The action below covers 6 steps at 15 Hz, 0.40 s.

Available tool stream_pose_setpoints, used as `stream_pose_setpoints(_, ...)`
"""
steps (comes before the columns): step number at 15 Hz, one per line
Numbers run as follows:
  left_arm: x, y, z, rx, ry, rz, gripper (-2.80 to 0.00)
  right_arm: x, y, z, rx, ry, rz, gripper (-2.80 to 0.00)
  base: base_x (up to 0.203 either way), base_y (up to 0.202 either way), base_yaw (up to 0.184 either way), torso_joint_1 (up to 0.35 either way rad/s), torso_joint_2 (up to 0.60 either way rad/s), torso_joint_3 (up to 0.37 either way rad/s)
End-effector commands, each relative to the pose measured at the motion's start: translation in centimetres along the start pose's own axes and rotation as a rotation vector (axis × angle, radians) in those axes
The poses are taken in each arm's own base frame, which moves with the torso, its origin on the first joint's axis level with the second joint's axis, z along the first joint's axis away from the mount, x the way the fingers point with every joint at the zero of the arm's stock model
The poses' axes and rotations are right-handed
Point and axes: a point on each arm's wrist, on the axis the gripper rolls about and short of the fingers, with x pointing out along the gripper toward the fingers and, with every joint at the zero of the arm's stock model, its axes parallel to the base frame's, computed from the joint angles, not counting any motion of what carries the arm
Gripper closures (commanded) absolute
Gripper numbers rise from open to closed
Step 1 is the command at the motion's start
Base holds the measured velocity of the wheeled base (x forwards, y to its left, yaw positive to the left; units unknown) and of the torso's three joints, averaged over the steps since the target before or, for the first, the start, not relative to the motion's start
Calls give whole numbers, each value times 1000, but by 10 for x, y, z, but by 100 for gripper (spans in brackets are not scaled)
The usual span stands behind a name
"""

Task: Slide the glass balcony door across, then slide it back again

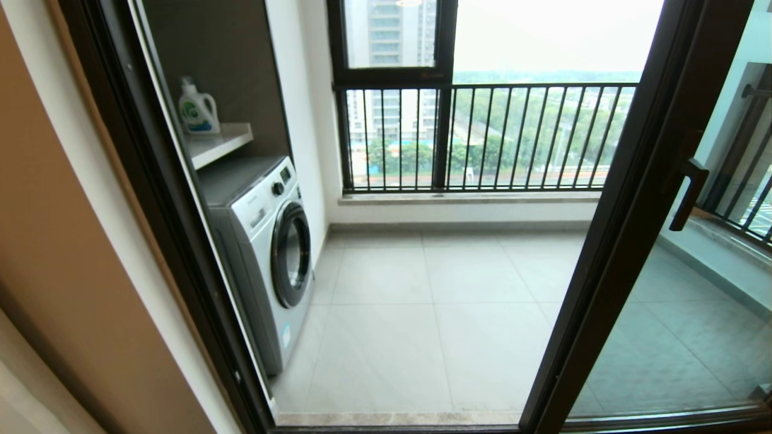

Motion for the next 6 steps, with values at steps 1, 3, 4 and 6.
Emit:
stream_pose_setpoints(1,0,0,0,0,3,0,0,0,0,0,0,5,1,0,0,0,0,0,0,0)
stream_pose_setpoints(3,0,0,0,0,2,0,0,0,0,0,0,6,1,0,0,0,0,0,0,0)
stream_pose_setpoints(4,0,0,0,0,3,0,0,0,0,0,1,4,1,0,0,0,0,0,0,0)
stream_pose_setpoints(6,0,0,0,0,3,0,0,0,0,0,14,5,0,0,0,0,0,0,0,0)
